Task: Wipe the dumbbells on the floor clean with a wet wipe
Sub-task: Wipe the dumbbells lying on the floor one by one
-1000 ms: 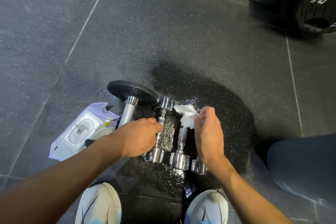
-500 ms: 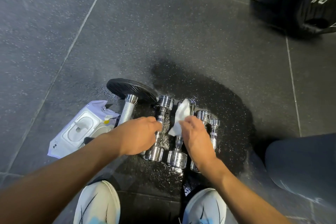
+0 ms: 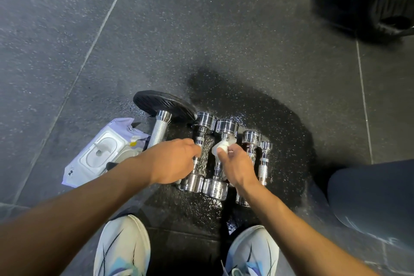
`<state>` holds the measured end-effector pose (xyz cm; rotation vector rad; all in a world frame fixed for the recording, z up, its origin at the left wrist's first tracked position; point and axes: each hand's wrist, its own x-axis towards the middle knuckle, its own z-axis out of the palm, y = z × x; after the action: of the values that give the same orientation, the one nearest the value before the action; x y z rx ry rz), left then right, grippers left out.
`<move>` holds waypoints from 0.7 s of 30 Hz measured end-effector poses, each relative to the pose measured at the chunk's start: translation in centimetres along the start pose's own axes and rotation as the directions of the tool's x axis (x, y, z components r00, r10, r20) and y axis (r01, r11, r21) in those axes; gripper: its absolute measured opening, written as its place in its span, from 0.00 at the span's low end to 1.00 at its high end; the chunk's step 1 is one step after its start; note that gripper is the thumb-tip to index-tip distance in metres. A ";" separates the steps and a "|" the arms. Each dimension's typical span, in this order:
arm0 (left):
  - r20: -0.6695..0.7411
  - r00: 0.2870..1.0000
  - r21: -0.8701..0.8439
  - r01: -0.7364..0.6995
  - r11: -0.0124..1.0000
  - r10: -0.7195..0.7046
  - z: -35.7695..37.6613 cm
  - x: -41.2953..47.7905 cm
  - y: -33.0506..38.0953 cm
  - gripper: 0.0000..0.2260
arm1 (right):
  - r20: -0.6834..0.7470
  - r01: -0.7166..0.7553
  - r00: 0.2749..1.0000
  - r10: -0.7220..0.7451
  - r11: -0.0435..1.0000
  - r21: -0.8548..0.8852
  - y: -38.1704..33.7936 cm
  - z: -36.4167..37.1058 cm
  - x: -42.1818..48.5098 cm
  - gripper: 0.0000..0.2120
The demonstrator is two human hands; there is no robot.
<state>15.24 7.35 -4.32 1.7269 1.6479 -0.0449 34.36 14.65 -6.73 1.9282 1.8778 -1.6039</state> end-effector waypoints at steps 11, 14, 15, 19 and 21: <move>0.027 1.000 -0.019 0.007 1.000 -0.007 -0.1 0.1 -0.2 0.18 | 0.263 -0.317 0.946 0.189 0.705 0.635 -0.5 -1.3 2.3 0.17; 0.021 1.000 -0.031 -0.001 1.000 0.002 0.0 0.2 -0.4 0.16 | 0.331 -0.358 0.926 0.183 0.707 0.610 -0.2 -0.5 1.6 0.21; 0.017 1.000 -0.034 -0.004 0.999 0.004 0.0 0.2 -0.4 0.16 | 0.345 -0.362 0.918 0.193 0.762 0.537 -0.3 -0.3 0.9 0.22; 0.006 1.000 -0.031 -0.011 0.999 0.011 0.1 0.2 -0.5 0.16 | 0.225 -0.206 0.957 0.183 0.975 0.079 -0.6 -0.5 -0.7 0.16; 0.005 1.000 -0.021 -0.010 1.000 0.011 0.0 0.1 -0.4 0.15 | 0.117 -0.102 0.989 0.090 0.990 0.099 -1.3 -0.9 -0.3 0.15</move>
<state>14.91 7.38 -4.60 1.7181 1.6299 -0.0269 34.01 15.31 -5.33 1.8906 1.6649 -1.7739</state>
